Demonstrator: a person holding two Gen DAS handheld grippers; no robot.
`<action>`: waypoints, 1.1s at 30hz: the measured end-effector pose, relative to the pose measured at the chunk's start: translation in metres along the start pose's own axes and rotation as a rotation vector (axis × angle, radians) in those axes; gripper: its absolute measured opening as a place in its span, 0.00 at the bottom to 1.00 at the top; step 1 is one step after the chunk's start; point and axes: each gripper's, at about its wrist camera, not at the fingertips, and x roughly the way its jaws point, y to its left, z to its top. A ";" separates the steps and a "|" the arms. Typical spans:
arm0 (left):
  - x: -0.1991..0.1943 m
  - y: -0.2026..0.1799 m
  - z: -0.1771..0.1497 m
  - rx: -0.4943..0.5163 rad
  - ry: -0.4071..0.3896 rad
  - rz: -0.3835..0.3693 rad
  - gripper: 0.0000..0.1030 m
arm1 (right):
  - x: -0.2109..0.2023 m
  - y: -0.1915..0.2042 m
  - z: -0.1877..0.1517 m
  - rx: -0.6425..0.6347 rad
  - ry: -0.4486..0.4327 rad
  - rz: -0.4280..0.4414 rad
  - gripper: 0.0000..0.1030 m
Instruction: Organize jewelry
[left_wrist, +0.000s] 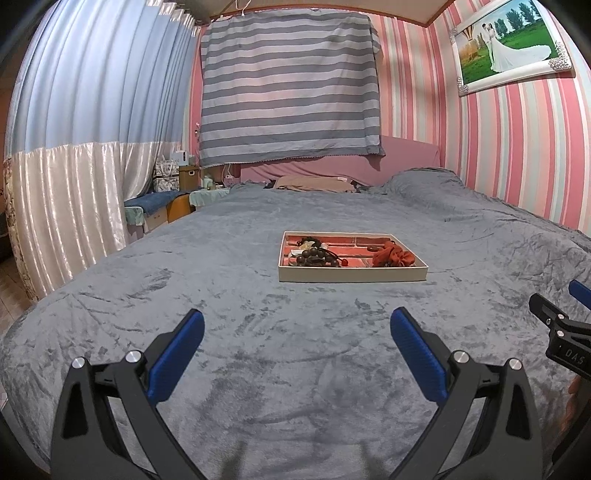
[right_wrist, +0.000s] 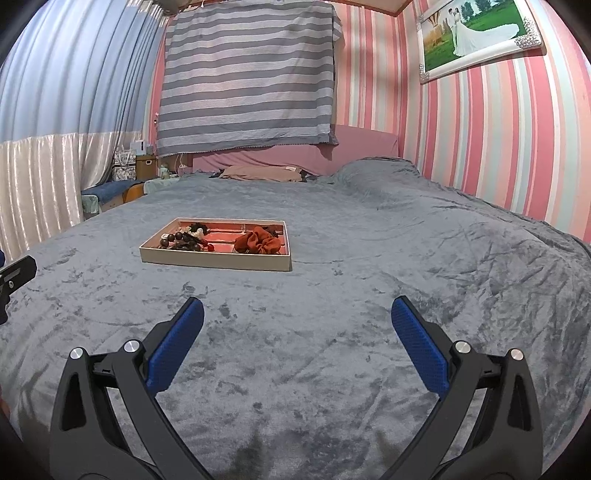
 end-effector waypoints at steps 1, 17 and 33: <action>0.000 0.000 0.000 0.000 -0.001 0.000 0.95 | 0.000 0.000 0.000 -0.001 0.000 -0.001 0.96; 0.001 -0.001 0.000 0.005 -0.002 0.002 0.95 | 0.000 0.001 0.000 0.001 0.000 -0.001 0.96; -0.001 0.000 0.001 0.010 -0.011 0.001 0.95 | -0.001 0.001 -0.001 0.004 0.002 -0.003 0.96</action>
